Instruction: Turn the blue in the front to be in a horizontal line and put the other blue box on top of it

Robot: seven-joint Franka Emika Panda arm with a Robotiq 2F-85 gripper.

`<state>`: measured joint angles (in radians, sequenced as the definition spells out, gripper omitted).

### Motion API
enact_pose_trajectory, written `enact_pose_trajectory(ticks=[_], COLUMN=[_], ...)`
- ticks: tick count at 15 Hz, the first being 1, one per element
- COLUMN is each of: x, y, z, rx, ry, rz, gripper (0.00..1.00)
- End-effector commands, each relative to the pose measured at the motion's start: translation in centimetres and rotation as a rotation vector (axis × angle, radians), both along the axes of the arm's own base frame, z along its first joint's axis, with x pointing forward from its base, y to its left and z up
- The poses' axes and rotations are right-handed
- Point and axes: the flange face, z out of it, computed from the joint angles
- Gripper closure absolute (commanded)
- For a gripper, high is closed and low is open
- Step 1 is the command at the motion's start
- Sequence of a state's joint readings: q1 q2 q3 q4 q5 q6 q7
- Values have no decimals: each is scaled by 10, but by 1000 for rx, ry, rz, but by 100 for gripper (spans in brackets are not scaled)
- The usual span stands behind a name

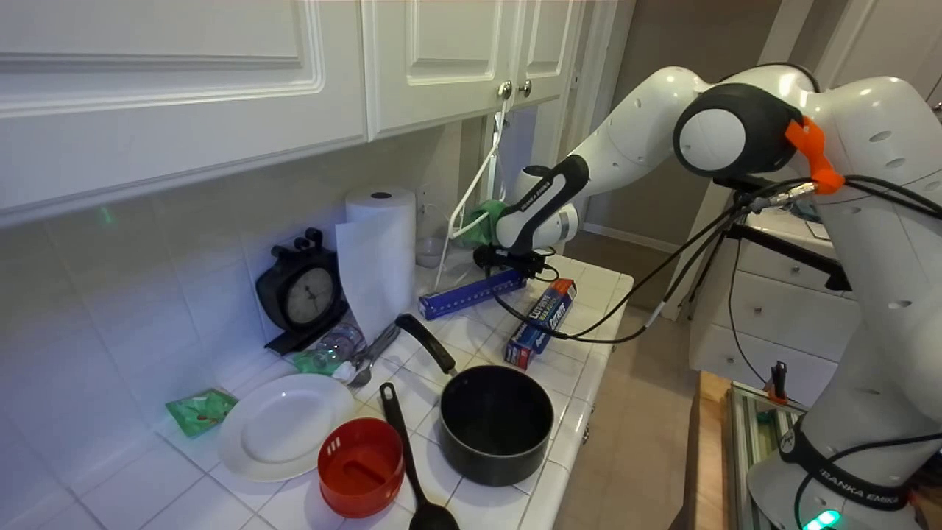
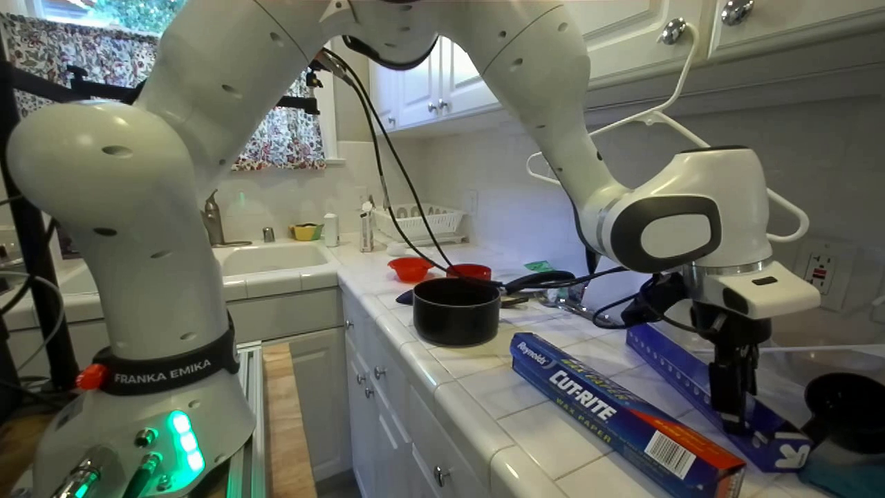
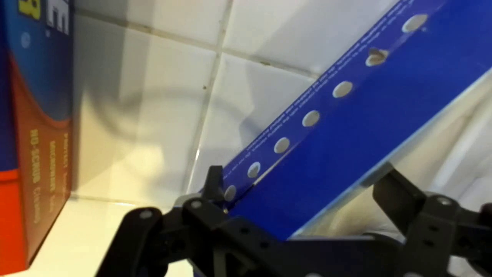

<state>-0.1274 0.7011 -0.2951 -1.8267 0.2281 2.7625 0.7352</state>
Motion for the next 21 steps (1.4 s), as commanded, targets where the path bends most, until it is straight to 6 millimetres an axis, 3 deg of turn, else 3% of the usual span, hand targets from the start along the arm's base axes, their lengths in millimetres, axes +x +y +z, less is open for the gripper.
enact_pose_trajectory(ticks=[1,7,15,17,21], x=[-1,-7,-29,-30,-27], y=[5,16,22,27,36], z=[-8,-6,12,22,22], rx=[-60,-94,-86,-58,-2], ry=[-27,-66,-20,-29,25], rz=[129,291,310,295,230], gripper=[0,0,0,0,0])
